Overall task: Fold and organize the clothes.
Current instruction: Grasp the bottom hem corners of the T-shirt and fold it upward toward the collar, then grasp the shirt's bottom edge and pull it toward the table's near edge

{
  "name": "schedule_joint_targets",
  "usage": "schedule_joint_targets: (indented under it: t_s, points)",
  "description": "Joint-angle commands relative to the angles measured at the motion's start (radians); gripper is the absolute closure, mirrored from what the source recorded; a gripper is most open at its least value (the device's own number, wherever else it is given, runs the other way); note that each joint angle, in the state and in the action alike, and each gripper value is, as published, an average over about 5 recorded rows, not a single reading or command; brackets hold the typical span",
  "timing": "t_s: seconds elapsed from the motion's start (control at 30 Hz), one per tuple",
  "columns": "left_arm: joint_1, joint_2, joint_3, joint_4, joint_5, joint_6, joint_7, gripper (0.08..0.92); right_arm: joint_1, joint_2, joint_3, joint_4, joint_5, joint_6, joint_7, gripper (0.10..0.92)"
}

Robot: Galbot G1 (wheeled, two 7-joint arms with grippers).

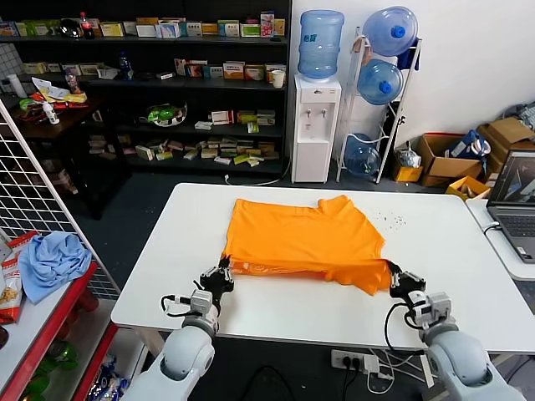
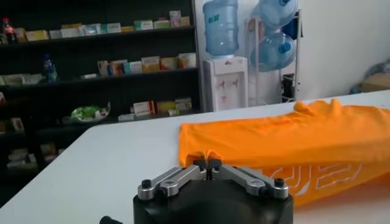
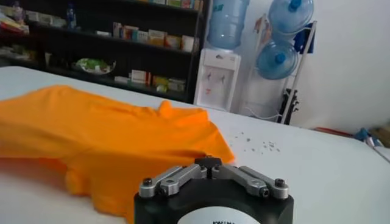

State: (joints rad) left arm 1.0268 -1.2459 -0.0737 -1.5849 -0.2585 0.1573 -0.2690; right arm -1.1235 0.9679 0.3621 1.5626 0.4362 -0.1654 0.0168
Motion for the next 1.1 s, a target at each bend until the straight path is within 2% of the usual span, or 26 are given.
schedule_joint_targets:
  t_s: [0.03, 0.17, 0.3, 0.53, 0.63, 0.93, 1.1]
  points:
    - [-0.170, -0.045, 0.048, 0.189, 0.016, -0.011, 0.013, 0.897, 0.216, 0.028, -0.101, -0.220, -0.029, -0.006, -0.029, 0.901]
    - [-0.170, -0.044, 0.062, 0.194, 0.009, 0.001, 0.030, 0.897, 0.223, 0.044, -0.108, -0.235, -0.034, -0.041, -0.041, 0.897]
    - [-0.143, -0.020, 0.067, 0.149, -0.020, 0.007, 0.042, 0.858, 0.186, 0.040, -0.098, -0.190, -0.022, -0.076, -0.040, 0.819]
    - [-0.064, 0.043, 0.049, 0.039, -0.114, 0.078, 0.010, 0.659, 0.045, -0.043, -0.051, 0.014, -0.004, -0.220, -0.061, 0.620]
    - [-0.041, 0.063, 0.032, 0.011, -0.154, 0.101, -0.004, 0.572, 0.003, -0.064, -0.026, 0.056, 0.000, -0.270, -0.067, 0.533]
    - [-0.030, 0.074, 0.011, 0.000, -0.243, 0.144, -0.019, 0.312, -0.045, -0.054, 0.019, 0.057, 0.005, -0.300, -0.049, 0.274]
    - [-0.055, 0.055, 0.017, 0.037, -0.249, 0.147, -0.016, 0.200, -0.036, -0.040, 0.025, 0.026, 0.010, -0.278, -0.048, 0.207]
